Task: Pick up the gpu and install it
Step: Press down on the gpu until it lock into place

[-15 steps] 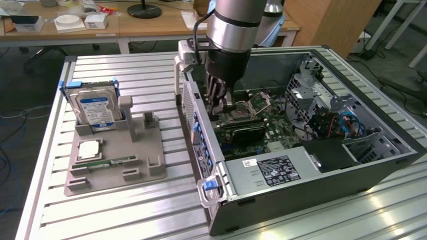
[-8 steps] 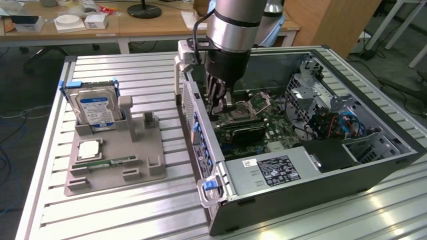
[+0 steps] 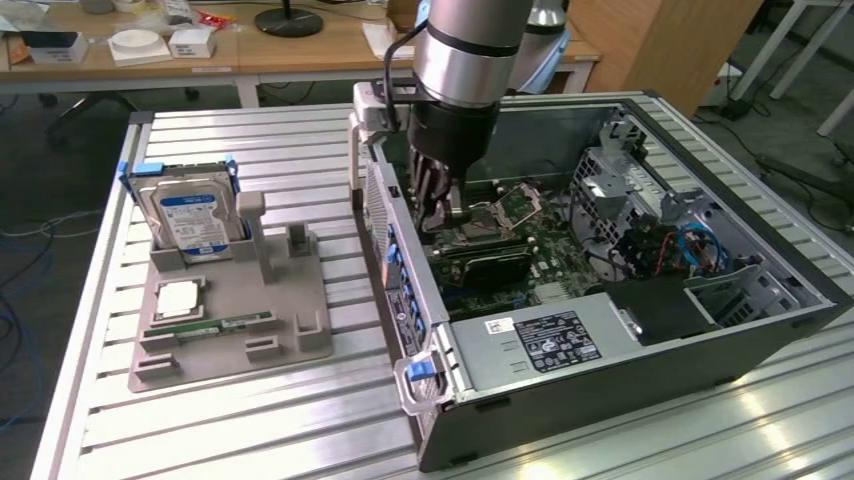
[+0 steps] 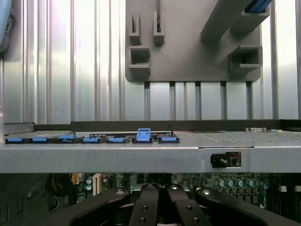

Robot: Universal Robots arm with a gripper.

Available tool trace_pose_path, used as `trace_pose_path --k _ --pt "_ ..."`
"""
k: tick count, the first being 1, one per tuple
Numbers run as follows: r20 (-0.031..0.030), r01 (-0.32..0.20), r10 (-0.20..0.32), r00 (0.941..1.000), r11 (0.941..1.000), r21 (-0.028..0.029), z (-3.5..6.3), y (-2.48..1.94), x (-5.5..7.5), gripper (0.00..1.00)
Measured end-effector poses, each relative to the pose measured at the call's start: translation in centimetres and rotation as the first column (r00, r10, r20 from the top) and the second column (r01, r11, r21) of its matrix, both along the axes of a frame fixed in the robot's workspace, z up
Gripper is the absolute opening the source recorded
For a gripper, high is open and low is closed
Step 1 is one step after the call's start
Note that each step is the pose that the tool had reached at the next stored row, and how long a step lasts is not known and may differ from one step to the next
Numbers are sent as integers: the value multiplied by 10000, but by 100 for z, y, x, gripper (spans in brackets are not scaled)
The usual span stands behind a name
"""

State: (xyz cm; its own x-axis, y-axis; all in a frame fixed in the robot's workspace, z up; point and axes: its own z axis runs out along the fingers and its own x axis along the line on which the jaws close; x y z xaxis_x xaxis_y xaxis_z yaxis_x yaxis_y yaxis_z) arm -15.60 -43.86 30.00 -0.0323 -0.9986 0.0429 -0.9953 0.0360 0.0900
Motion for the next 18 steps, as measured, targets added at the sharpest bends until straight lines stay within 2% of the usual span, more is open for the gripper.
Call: trace_pose_path --k 4,7,18 --pt "-1 -1 1 10000 10000 -2 0 -15 -5 10" --pt "-1 0 0 10000 10000 5 0 -58 -5 10" --pt "-6 -1 1 10000 10000 -5 -32 -62 -4 10"
